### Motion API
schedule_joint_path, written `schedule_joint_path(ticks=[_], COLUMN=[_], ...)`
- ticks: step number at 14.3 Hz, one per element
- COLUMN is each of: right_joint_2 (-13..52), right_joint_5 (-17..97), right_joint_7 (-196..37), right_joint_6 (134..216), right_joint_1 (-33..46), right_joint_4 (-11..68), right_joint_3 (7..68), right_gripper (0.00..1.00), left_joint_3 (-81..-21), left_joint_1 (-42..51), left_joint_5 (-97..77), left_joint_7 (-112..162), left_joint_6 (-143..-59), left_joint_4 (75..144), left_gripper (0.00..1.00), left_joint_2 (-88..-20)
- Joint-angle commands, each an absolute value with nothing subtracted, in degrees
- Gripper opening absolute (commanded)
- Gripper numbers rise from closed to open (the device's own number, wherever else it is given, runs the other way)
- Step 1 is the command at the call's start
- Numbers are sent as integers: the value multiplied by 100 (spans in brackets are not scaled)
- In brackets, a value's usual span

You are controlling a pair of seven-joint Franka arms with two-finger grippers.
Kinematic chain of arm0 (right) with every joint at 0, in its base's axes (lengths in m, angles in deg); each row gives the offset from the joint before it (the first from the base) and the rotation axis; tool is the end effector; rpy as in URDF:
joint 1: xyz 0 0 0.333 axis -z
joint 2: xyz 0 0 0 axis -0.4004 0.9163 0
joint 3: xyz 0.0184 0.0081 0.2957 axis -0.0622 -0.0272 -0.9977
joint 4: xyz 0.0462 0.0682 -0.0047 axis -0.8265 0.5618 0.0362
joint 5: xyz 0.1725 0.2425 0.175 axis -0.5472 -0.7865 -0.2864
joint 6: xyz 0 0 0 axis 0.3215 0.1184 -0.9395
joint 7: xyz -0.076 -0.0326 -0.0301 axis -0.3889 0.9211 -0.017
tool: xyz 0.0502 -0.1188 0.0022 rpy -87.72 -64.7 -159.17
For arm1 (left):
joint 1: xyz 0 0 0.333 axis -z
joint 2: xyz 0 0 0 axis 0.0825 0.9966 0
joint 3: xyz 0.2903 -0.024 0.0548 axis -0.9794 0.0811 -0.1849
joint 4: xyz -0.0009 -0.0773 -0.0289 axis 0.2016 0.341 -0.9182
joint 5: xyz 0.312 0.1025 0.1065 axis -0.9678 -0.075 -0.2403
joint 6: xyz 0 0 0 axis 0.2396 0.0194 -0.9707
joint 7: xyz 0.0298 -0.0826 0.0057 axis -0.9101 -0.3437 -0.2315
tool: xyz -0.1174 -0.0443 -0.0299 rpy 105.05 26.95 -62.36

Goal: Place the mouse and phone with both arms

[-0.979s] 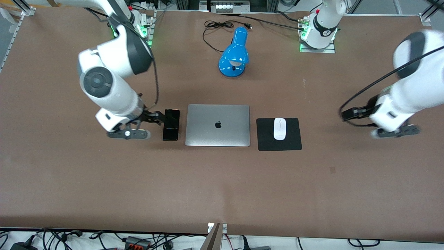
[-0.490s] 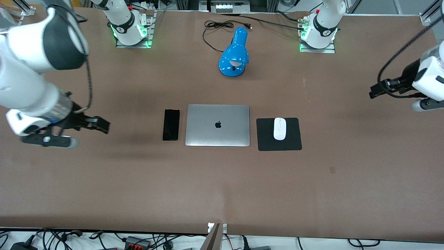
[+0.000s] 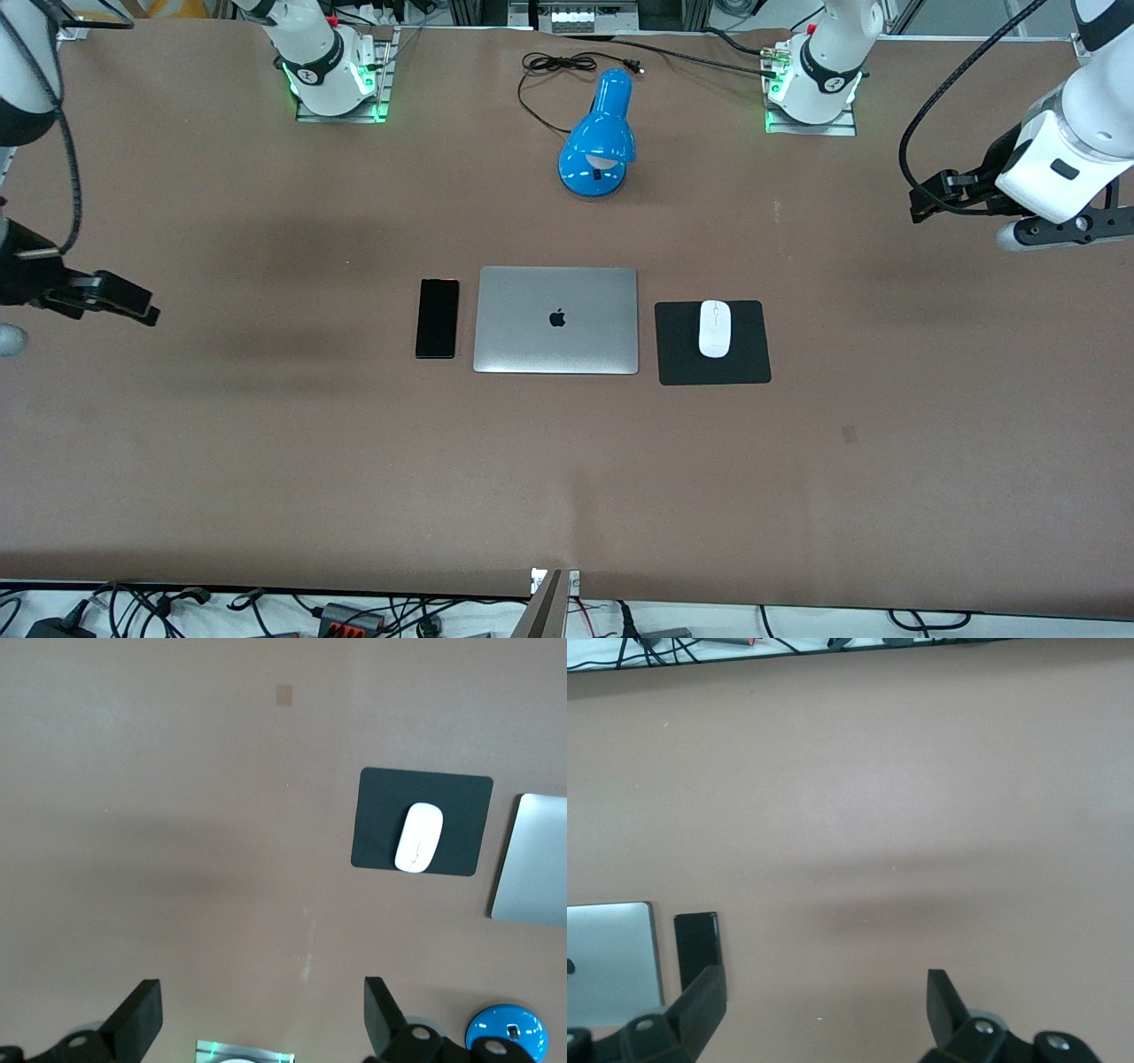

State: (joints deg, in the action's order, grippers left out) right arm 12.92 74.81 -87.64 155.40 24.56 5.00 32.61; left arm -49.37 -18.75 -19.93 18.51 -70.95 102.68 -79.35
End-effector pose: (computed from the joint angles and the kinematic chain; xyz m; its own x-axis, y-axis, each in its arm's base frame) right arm 0.5991 -0.0096 0.5420 0.9948 -0.0763 0.0679 -0.0743 -0.9967 -0.0314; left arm 0.4926 -0.0468 0.5555 0.9861 0.1293 -0.1043 0.1254 -0.9912 -0.0430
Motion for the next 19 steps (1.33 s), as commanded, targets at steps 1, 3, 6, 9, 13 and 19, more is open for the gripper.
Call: schedule_joint_path(ticks=[1,3,6,9,13,19], right_joint_2=[1088,983,790,202,-441,-697], right_joint_5=[7458,7484,7686,7818,7827,7748], right_joint_7=[-8483,-8360,-8359,-8264,-8043,-8104], right_joint_6=[15448,15421,15465,15956,16361,15905], right_joint_1=[2509,2676,2659,2642,2642,2651], right_joint_4=[544,719,1000,2000,3030,3111], right_joint_3=[3278,3234,3234,3234,3234,3268], right_gripper=[100,100,100,100,100,100], left_joint_3=[-4934,-4943,-4952,-4943,-4943,-4943], left_joint_1=[-1950,-1958,-2002,-2002,-2002,-2002], left_joint_5=[-1984,-1976,-1976,-1976,-1976,-1976], left_joint_7=[2015,2224,2262,2261,2270,2296], left_joint_6=[-7226,-7183,-7270,-7279,-7253,-7235], left_joint_4=[10287,10277,10277,10277,10277,10269], left_gripper=[100,100,100,100,100,100], left_joint_2=[-8031,-8022,-8022,-8022,-8022,-8022])
